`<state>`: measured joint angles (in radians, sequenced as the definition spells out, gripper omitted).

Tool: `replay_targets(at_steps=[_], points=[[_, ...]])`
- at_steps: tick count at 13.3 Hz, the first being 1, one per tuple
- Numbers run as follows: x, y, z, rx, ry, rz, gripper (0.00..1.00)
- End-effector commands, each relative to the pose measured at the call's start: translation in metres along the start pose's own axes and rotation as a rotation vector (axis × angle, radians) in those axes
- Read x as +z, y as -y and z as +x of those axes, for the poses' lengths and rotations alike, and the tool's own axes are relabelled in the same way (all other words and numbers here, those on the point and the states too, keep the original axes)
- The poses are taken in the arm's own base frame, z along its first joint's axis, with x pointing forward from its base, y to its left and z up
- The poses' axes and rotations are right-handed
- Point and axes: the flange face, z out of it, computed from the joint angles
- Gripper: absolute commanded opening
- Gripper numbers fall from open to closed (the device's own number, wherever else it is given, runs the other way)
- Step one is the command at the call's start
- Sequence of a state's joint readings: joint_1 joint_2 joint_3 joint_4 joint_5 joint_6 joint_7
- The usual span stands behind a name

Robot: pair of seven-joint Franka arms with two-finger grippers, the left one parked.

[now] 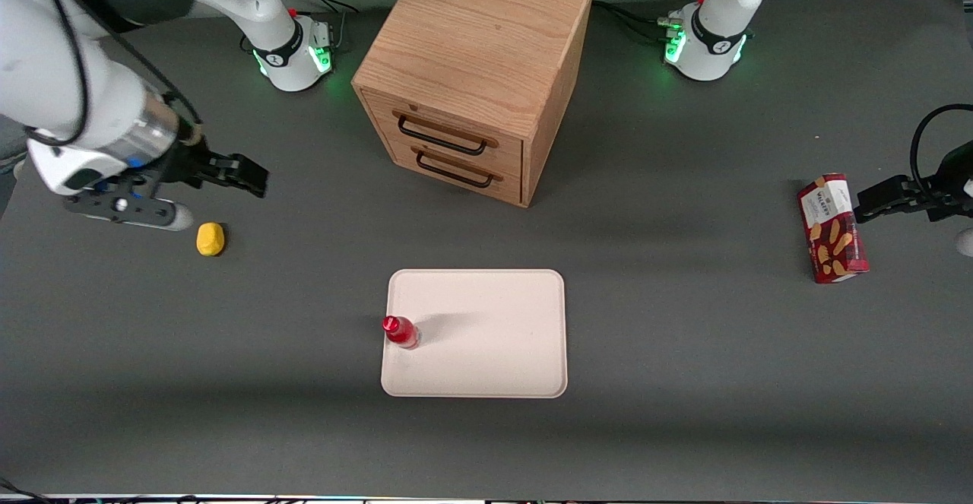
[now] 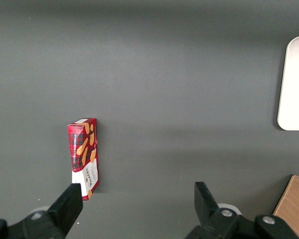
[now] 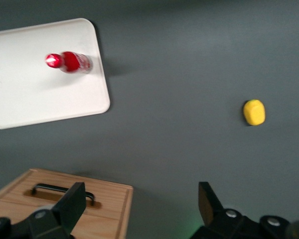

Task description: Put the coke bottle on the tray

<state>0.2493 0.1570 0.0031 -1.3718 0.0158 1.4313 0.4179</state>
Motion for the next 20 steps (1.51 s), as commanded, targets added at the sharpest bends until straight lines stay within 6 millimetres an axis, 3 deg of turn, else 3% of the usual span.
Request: replay_targets(at_steps=[1, 3, 5, 14, 18, 20], points=[[-0.002, -0.051, -0.019, -0.065, -0.008, 0.005, 1.00], [0.003, -0.086, -0.023, -0.091, -0.021, 0.014, 1.00], [0.010, -0.109, -0.031, -0.112, -0.031, 0.019, 1.00], [0.039, -0.149, -0.023, -0.077, -0.037, 0.032, 1.00], [0.030, -0.160, -0.018, -0.116, -0.064, 0.035, 1.00], [0.018, -0.178, -0.012, -0.101, -0.083, 0.040, 1.00]])
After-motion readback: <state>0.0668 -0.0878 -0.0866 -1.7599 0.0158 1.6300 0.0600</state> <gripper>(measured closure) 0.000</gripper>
